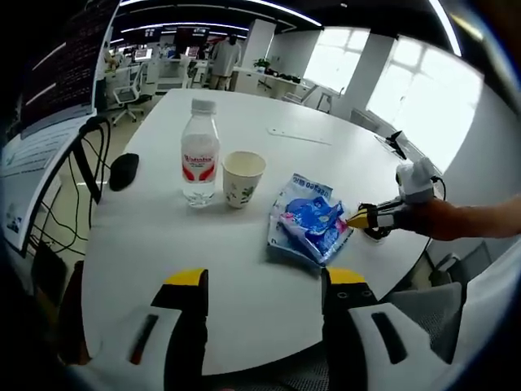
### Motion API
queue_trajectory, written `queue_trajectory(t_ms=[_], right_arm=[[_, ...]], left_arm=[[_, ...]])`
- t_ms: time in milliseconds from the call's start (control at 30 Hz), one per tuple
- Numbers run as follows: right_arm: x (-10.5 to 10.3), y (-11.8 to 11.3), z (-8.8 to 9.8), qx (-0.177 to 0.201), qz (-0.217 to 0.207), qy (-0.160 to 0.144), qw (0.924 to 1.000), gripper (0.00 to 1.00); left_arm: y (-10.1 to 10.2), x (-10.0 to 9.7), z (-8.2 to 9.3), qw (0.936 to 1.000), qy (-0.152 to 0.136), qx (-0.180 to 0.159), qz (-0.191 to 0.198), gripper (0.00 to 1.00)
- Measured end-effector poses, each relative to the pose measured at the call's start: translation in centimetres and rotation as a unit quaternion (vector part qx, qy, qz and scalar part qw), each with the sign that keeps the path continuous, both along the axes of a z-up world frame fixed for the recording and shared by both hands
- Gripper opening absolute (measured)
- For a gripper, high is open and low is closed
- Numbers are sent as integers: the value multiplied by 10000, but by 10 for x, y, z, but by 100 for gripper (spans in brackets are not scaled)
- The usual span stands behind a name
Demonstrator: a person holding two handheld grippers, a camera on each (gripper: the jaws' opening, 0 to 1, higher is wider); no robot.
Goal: Arrange the tabletop items into an orderly group along one side of the table until the central work area is clear of visible clutter.
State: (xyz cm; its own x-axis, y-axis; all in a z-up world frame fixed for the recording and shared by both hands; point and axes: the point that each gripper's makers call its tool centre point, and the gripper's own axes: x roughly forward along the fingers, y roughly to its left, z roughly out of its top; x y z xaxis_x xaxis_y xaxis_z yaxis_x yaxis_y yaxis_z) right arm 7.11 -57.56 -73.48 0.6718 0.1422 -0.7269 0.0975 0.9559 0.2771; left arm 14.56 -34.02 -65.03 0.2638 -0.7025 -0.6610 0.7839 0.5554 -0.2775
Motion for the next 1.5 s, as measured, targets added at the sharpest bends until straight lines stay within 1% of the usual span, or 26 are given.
queue_trajectory(t_ms=[33, 100, 200, 267, 367, 433, 533, 567, 633, 700, 867, 900, 967, 1100, 1167, 1233, 1300, 1367, 1433, 1500], right_arm=[[-2, -1, 1, 38, -60, -25, 10000, 0], [0, -11, 1, 24, -103, -16, 9999, 0], [-3, -16, 3, 16, -144, -28, 9999, 0], [-3, -26, 3, -36, -188, -30, 9998, 0], [-4, -39, 6, -14, -338, -92, 9994, 0], [-10, -41, 10, 25, -471, -169, 9987, 0], [-9, -56, 12, 8, -612, -201, 9979, 0], [-4, -66, 13, 18, -672, -227, 9975, 0], [-6, -75, 15, 15, -753, -259, 9968, 0], [-4, -84, 16, 21, -864, -290, 9958, 0], [-10, -107, 26, 8, -1160, -389, 9925, 0], [-11, -115, 27, -8, -1224, -414, 9916, 0], [-14, -121, 32, -23, -1326, -444, 9902, 0], [-15, -144, 33, -40, -1510, -462, 9875, 0], [-15, -150, 33, -51, -1580, -472, 9863, 0], [-22, -150, 36, -56, -1667, -481, 9848, 0], [-23, -157, 36, -36, -1764, -496, 9831, 0], [-25, -159, 36, -51, -1805, -481, 9824, 0], [-24, -168, 35, -46, -1878, -462, 9811, 0], [-29, -175, 36, -35, -1964, -470, 9794, 0]], left_arm=[[0, 0, -2, 10000, 7, 1, 4, 56], [0, 0, -3, 10000, 14, -6, 12, 56], [0, -1, -1, 10000, 1, -7, 4, 56], [1, -1, 0, 10000, 4, -13, 26, 56], [2, 0, -1, 10000, 16, -7, 33, 55], [2, 1, -2, 10000, 35, -18, 39, 56], [2, 1, -2, 10000, 49, -11, 28, 56], [1, 1, -3, 10000, 55, -14, 27, 55], [1, 1, -4, 10000, 61, -20, 20, 56], [0, 0, -3, 10000, 57, -23, 9, 55], [0, 0, -1, 10000, 62, -22, 19, 55], [1, 1, -1, 10000, 66, -25, 23, 55], [2, 2, -2, 10000, 72, -23, 34, 55], [1, 0, -1, 10000, 84, -15, 45, 55], [1, -2, 1, 10000, 82, -14, 47, 55], [0, -2, 2, 9999, 81, -14, 59, 55], [0, -2, 2, 9999, 90, -18, 70, 55], [0, -3, 1, 9999, 100, -8, 72, 55], [1, -5, 0, 9999, 105, 10, 68, 55], [1, -4, -1, 9999, 118, 19, 75, 55]])
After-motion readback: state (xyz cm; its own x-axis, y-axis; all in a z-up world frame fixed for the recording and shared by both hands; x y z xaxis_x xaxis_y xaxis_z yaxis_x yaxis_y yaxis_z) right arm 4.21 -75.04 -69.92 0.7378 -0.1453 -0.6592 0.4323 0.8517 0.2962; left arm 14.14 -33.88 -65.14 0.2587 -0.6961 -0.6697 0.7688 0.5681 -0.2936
